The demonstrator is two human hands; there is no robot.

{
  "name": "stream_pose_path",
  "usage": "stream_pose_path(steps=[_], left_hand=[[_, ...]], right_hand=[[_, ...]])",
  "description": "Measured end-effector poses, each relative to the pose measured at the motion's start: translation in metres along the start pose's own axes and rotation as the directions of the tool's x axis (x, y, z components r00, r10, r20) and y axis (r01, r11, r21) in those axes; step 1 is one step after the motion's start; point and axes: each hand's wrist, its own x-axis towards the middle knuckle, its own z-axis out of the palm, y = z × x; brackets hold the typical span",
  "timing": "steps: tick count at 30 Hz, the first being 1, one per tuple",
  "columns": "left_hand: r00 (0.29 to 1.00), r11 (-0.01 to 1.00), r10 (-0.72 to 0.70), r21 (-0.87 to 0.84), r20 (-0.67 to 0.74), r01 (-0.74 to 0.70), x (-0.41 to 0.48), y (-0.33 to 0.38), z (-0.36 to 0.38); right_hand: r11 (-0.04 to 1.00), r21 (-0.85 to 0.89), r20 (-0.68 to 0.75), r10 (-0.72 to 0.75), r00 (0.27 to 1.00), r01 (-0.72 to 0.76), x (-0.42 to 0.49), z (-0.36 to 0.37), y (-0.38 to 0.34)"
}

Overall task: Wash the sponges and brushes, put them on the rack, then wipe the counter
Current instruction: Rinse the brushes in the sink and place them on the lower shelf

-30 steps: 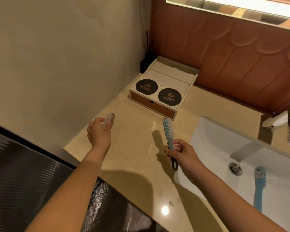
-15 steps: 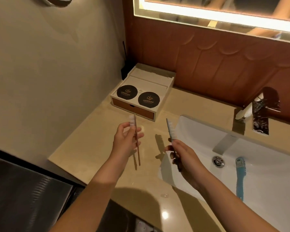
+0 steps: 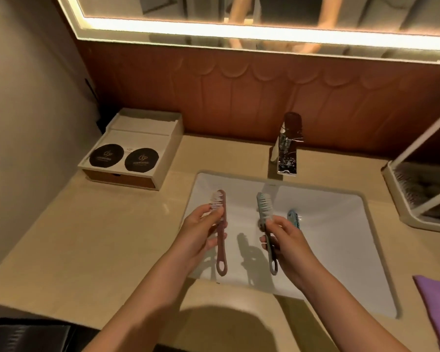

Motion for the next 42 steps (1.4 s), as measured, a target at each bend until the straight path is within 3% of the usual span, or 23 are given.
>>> stream_pose_path(steps=[6,13,22,29,35,42], left_hand=[[0.992,0.985,-0.061,0.17,0.113,0.041,0.011,-0.021,0.077],[0.973,0.976,-0.14,0.189,0.182,0.105,0.022,-0.043,0.158],[0.942,0.955,-0.241,0.229,0.233,0.187,0.034,-0.073,0.258],[0.929,0.913,-0.247,0.387,0.275,0.128,0.049,-0.098,0.333],[0.945,0.877,-0.162,0.481,0.283,0.006,0.061,-0.106,0.372],[0.958,0.891,-0.159,0.452,0.239,0.035,0.074,-0.111,0.383]], right_hand=[[0.99,0.137,-0.125,0.045,0.991,-0.027,-0.008,-0.082,-0.01],[0.976,0.21,-0.295,0.013,0.955,0.052,-0.008,-0.166,-0.02],[0.941,0.311,-0.548,0.065,0.834,0.131,-0.007,-0.29,-0.012],[0.982,0.158,-0.707,0.043,0.706,0.099,0.013,-0.387,-0.032],[0.997,0.031,-0.711,-0.026,0.703,0.068,0.043,-0.442,-0.064],[0.992,-0.081,-0.718,-0.124,0.685,0.094,0.098,-0.491,-0.098]])
